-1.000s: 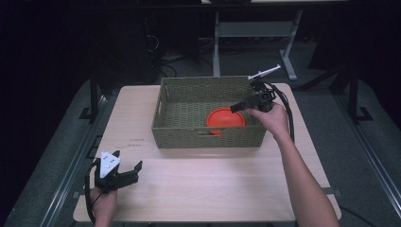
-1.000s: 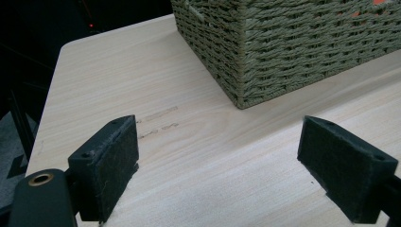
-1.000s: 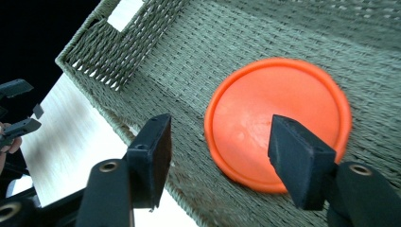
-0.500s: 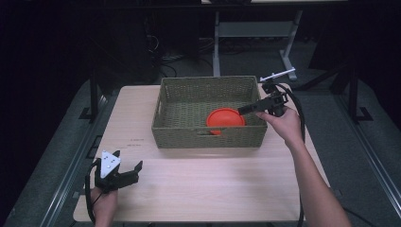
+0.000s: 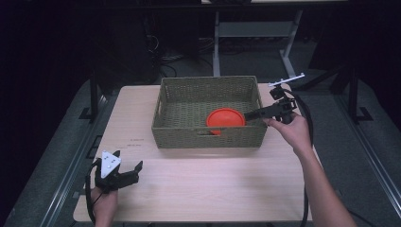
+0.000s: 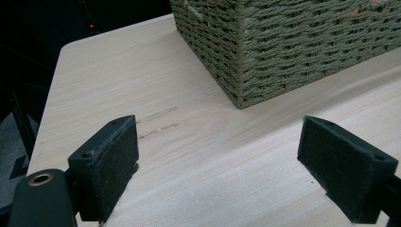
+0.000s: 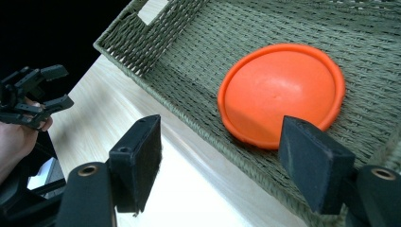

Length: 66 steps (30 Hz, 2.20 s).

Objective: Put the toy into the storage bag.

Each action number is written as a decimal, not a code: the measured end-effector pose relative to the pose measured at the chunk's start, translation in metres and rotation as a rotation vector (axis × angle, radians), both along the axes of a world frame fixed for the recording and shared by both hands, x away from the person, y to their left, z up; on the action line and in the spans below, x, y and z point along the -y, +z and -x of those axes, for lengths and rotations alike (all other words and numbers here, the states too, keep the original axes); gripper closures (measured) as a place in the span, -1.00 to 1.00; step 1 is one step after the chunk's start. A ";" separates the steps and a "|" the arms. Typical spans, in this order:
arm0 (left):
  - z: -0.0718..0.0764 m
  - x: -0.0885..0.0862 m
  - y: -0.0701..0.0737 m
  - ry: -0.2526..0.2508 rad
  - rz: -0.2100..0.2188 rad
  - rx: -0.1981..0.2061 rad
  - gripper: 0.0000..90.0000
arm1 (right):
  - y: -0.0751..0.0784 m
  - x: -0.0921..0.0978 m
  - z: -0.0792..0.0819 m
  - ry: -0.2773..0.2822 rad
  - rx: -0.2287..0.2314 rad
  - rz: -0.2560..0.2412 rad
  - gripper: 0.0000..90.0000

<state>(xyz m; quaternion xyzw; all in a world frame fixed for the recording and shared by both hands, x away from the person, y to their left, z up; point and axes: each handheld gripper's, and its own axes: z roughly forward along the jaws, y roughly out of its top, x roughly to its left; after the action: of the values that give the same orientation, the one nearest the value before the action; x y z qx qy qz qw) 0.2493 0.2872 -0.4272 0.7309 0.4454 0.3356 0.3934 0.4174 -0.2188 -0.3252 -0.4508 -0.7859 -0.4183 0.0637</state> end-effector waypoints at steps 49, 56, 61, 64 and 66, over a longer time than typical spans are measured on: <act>0.001 0.001 0.000 0.004 -0.003 -0.001 -0.71 | -0.034 0.051 0.073 0.038 0.057 -0.039 -0.41; 0.000 0.000 -0.001 0.002 -0.005 0.000 -0.72 | -0.048 0.056 0.080 0.033 0.046 -0.030 -0.41; 0.000 0.000 -0.001 0.002 -0.007 -0.002 -0.72 | -0.058 0.060 0.085 0.028 0.026 -0.024 -0.42; 0.000 0.000 -0.001 0.002 -0.007 -0.001 -0.72 | -0.063 0.063 0.089 0.024 0.024 -0.029 -0.42; 0.000 0.000 -0.001 0.001 -0.009 -0.002 -0.72 | -0.066 0.064 0.091 0.020 0.018 -0.019 -0.42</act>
<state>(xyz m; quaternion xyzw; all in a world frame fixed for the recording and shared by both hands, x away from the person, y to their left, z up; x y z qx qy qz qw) 0.2491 0.2868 -0.4279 0.7329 0.4445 0.3370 0.3895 0.3261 -0.2832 -0.3914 -0.4385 -0.7868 -0.4294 0.0650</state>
